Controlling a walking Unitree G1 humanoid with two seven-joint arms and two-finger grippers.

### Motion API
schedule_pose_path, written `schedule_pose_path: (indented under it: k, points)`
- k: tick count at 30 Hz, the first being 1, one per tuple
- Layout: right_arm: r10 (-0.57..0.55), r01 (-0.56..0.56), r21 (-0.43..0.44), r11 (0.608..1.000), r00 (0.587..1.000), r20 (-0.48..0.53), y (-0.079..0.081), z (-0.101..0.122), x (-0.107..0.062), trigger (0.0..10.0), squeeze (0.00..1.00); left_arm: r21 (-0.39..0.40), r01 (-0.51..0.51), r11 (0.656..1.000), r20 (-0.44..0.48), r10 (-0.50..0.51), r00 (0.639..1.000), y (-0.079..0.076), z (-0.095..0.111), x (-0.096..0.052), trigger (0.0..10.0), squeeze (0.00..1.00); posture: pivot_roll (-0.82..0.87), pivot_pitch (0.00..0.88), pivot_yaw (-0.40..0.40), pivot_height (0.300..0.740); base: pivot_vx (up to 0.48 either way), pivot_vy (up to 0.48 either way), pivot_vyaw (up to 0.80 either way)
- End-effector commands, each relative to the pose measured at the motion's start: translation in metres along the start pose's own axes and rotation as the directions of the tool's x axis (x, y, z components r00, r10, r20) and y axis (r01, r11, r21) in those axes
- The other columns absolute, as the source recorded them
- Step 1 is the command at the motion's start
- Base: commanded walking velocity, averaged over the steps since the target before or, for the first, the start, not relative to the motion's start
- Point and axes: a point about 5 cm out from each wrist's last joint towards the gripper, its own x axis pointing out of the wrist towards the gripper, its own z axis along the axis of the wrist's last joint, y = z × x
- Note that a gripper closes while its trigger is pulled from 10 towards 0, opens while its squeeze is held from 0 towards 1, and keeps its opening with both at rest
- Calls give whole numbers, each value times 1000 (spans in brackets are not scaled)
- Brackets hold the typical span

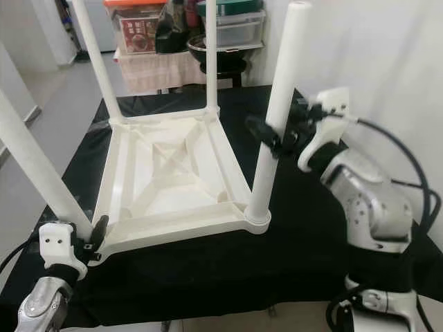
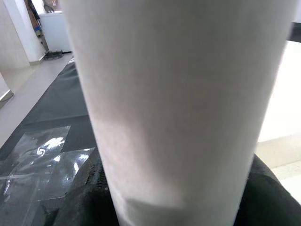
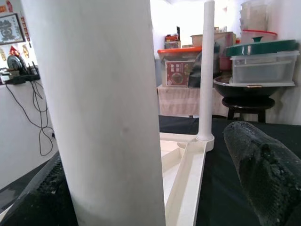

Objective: Building children table

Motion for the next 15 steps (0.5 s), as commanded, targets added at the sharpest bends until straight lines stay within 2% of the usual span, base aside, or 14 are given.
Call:
schedule_pose_path:
  k: [1, 5, 6, 7, 8, 9, 10, 11, 12, 15]
  points:
    - [-77, 77, 5, 997, 997, 14, -10, 10, -5, 10000, 0, 30, -70, 997, -38, 71, 997, 12, -8, -9, 0, 0, -81, 0, 13, 740, 0, 0, 0]
    - [-126, 126, 14, 992, 992, 17, -14, 20, -4, 10000, 0, 31, -78, 996, -37, 80, 996, 12, -9, -10, 0, 0, -82, 0, 10, 740, 0, 0, 0]
    - [-139, 139, 19, 990, 990, 16, -14, 24, -3, 10000, 0, 31, -81, 996, -37, 82, 996, 12, -9, -10, 745, 0, -83, 0, 12, 740, 0, 0, 0]
    - [-157, 157, 25, 987, 988, 10, -15, 28, -3, 10000, 0, 32, -83, 996, -37, 84, 996, 12, -9, -10, 10000, 0, -81, 0, 10, 740, 0, 0, 0]
    - [-167, 167, 28, 986, 986, 5, -15, 30, -3, 10000, 0, 32, -84, 996, -38, 85, 996, 12, -9, -10, 10000, 0, -81, 0, 10, 740, 0, 0, 0]
    - [-179, 178, 30, 983, 984, 0, -15, 31, -3, 8275, 0, 33, -85, 996, -37, 86, 996, 12, -9, -10, 10000, 0, -81, 0, 10, 740, 0, 0, 0]
    - [-179, 178, 30, 983, 984, 0, -15, 31, -3, 8275, 0, 33, -85, 996, -37, 86, 996, 12, -9, -10, 10000, 0, -81, 0, 10, 740, 0, 0, 0]
    - [-197, 197, 45, 979, 980, -3, -15, 35, -3, 667, 0, 35, -85, 996, -35, 86, 996, 11, -8, -10, 10000, 0, -82, 0, 10, 740, 0, 0, 0]
    - [-202, 202, 54, 978, 979, 1, -14, 37, -3, 0, 0, 36, -85, 996, -34, 87, 996, 11, -8, -10, 10000, 0, -82, 0, 10, 740, 0, 0, 0]
    - [-201, 200, 66, 977, 980, 2, -11, 40, -2, 0, 0, 38, -87, 995, -31, 88, 996, 12, -8, -10, 10000, 0, -81, 0, 10, 740, 0, 0, 0]
